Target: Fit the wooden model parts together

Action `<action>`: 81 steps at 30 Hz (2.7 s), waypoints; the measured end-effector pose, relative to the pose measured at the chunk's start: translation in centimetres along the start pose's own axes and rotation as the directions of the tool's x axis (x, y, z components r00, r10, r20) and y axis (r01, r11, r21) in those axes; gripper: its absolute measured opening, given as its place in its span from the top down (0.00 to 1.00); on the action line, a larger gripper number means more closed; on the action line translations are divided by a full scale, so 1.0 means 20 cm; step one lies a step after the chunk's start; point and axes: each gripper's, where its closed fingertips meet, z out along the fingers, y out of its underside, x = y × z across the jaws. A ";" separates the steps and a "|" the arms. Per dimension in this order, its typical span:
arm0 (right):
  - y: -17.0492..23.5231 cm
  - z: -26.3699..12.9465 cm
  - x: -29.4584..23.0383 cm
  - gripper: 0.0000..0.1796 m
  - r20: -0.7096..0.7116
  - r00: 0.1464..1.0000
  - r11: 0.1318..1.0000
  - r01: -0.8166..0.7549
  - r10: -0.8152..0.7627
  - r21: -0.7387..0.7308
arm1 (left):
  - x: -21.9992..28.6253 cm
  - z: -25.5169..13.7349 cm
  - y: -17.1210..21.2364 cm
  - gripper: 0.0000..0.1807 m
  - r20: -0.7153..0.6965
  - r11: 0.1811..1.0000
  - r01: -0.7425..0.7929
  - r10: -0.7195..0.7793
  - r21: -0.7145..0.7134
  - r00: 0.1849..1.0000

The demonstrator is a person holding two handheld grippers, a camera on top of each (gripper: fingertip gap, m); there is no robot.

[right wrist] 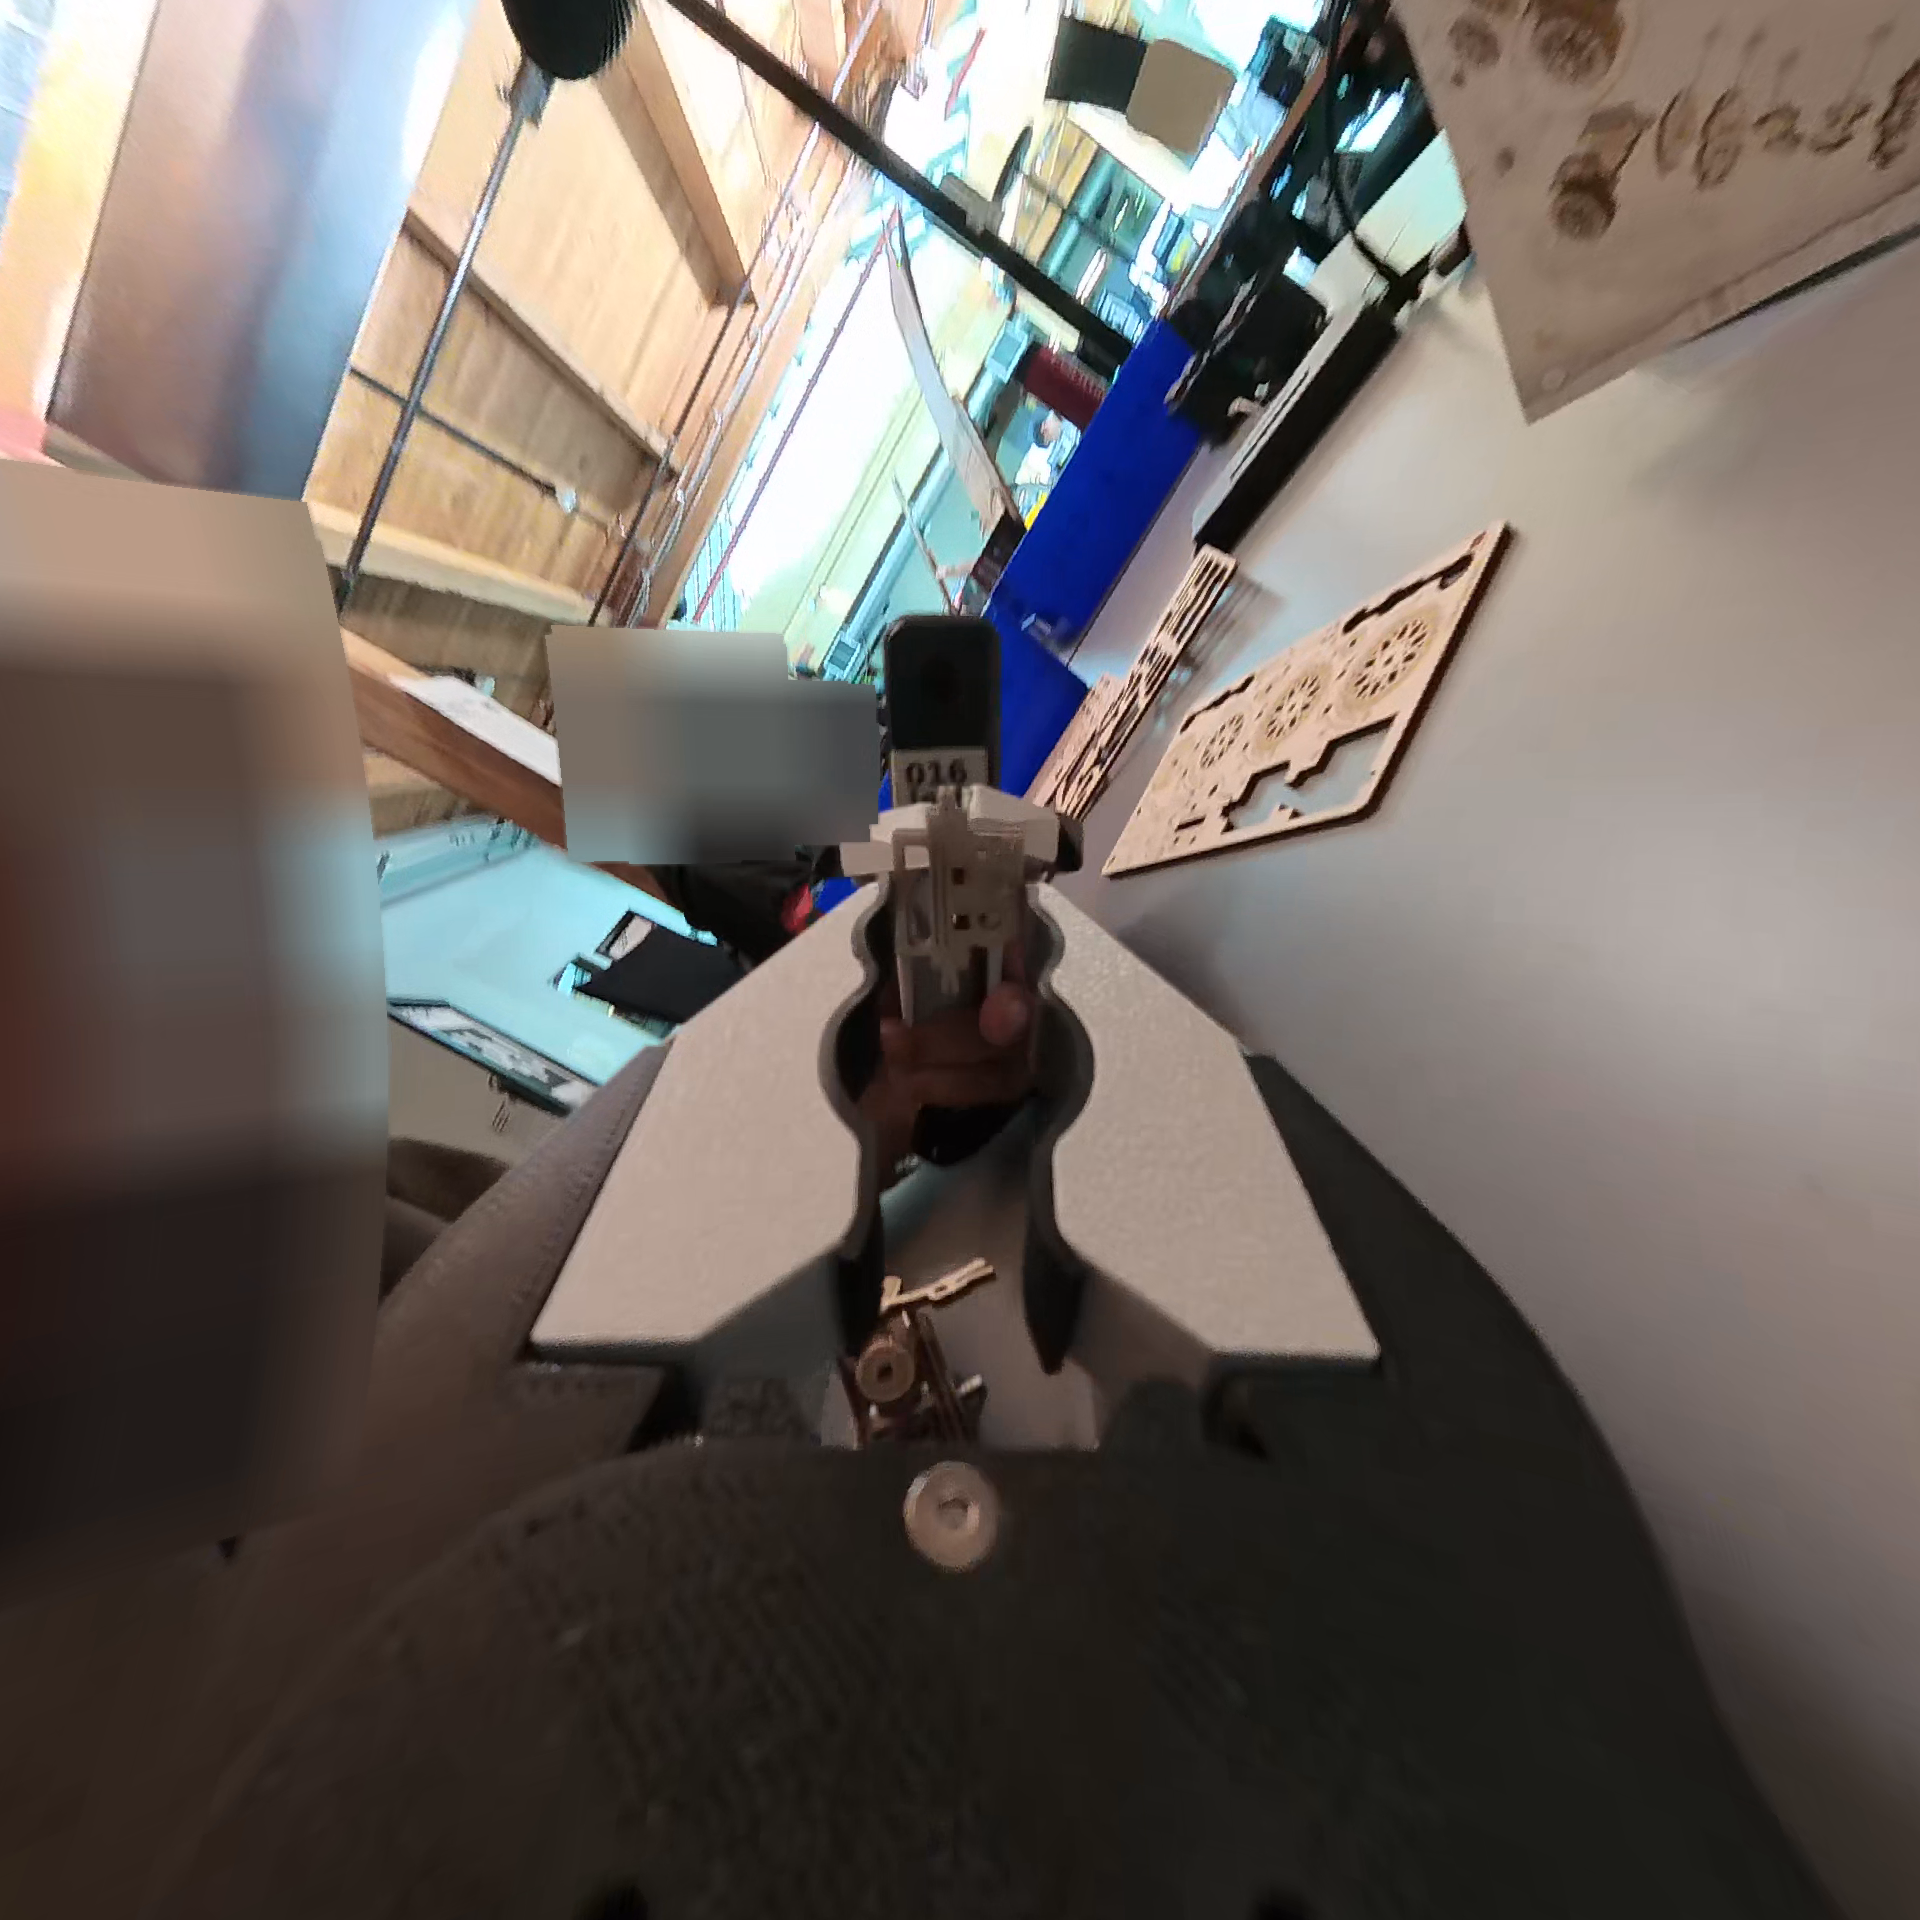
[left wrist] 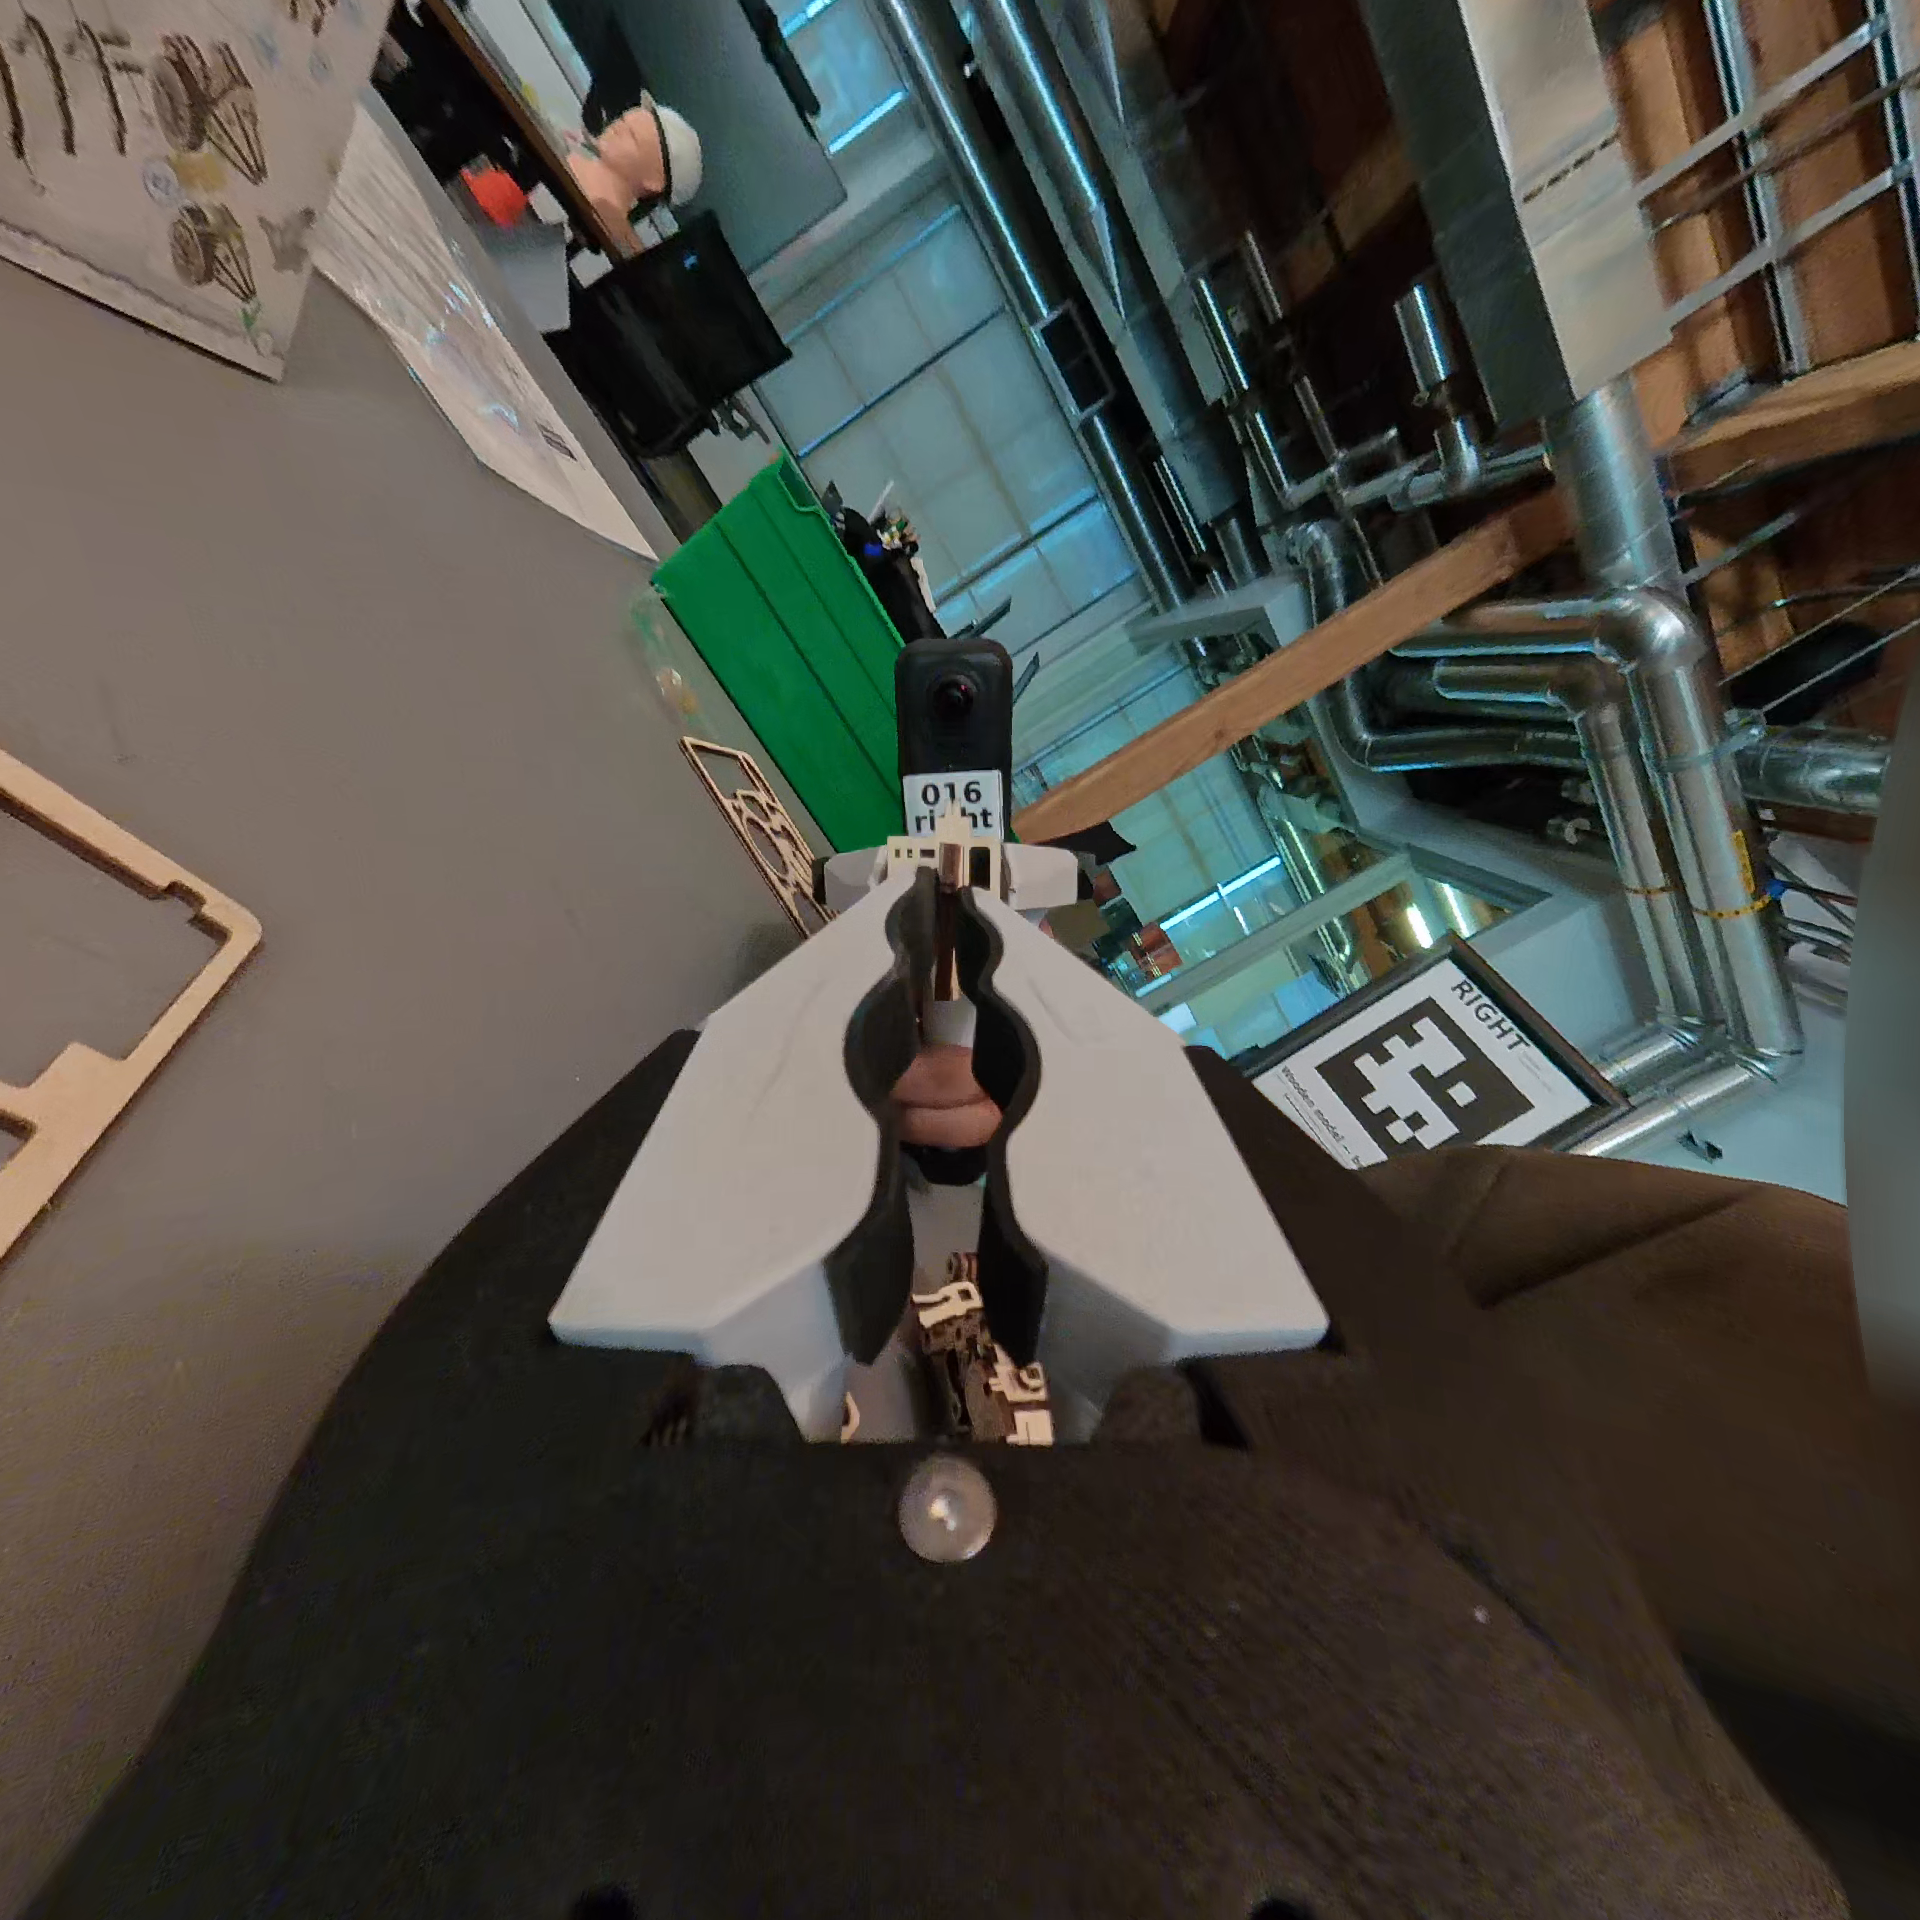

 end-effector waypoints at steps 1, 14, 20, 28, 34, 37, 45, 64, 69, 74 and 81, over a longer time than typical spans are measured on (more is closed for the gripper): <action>0.01 0.00 0.00 0.87 0.005 1.000 1.000 0.001 -0.001 -0.013 | 0.00 0.00 0.00 1.00 -0.009 1.000 0.008 -0.009 -0.011 1.000; 0.07 0.01 -0.01 0.87 -0.026 0.995 0.991 0.094 -0.097 -0.097 | 0.00 -0.03 0.05 0.99 -0.028 0.992 0.062 -0.065 -0.106 0.997; 0.06 0.01 -0.02 0.87 -0.006 0.997 0.994 0.073 -0.074 -0.080 | 0.01 -0.02 0.05 0.99 -0.049 0.992 0.082 -0.087 -0.093 0.995; 0.05 0.00 -0.01 0.87 -0.006 0.999 0.996 0.047 -0.048 -0.074 | 0.01 -0.01 0.05 0.99 -0.033 0.994 0.059 -0.062 -0.089 0.998; 0.05 0.01 -0.01 0.88 -0.010 0.999 0.996 0.046 -0.046 -0.073 | 0.00 -0.02 0.04 0.99 -0.021 0.995 0.041 -0.043 -0.090 0.999; 0.03 0.01 -0.01 0.87 -0.001 0.999 0.998 0.043 -0.044 -0.050 | 0.00 -0.02 0.03 0.99 -0.025 0.996 0.052 -0.053 -0.067 0.998; 0.05 0.02 -0.02 0.87 0.000 0.998 0.996 0.068 -0.068 -0.062 | 0.01 0.02 0.06 0.97 -0.036 0.994 0.059 -0.063 -0.088 0.997; -0.05 0.00 -0.06 0.73 -0.109 0.959 0.963 0.268 -0.263 0.035 | 0.02 -0.06 -0.06 0.99 -0.126 0.986 0.163 -0.156 0.041 0.980; -0.12 -0.01 -0.18 0.83 -0.231 0.800 0.812 0.580 -0.553 0.066 | 0.11 -0.06 -0.10 1.00 -0.268 0.966 0.246 -0.217 0.080 0.939; -0.19 -0.08 -0.42 1.00 -0.310 0.631 0.603 0.774 -0.712 0.192 | 0.22 -0.02 -0.08 1.00 -0.388 0.945 0.322 -0.275 0.060 0.879; -0.12 0.01 -0.41 1.00 -0.320 0.595 0.610 0.790 -0.738 0.061 | 0.36 0.05 -0.03 1.00 -0.459 0.943 0.331 -0.290 0.010 0.840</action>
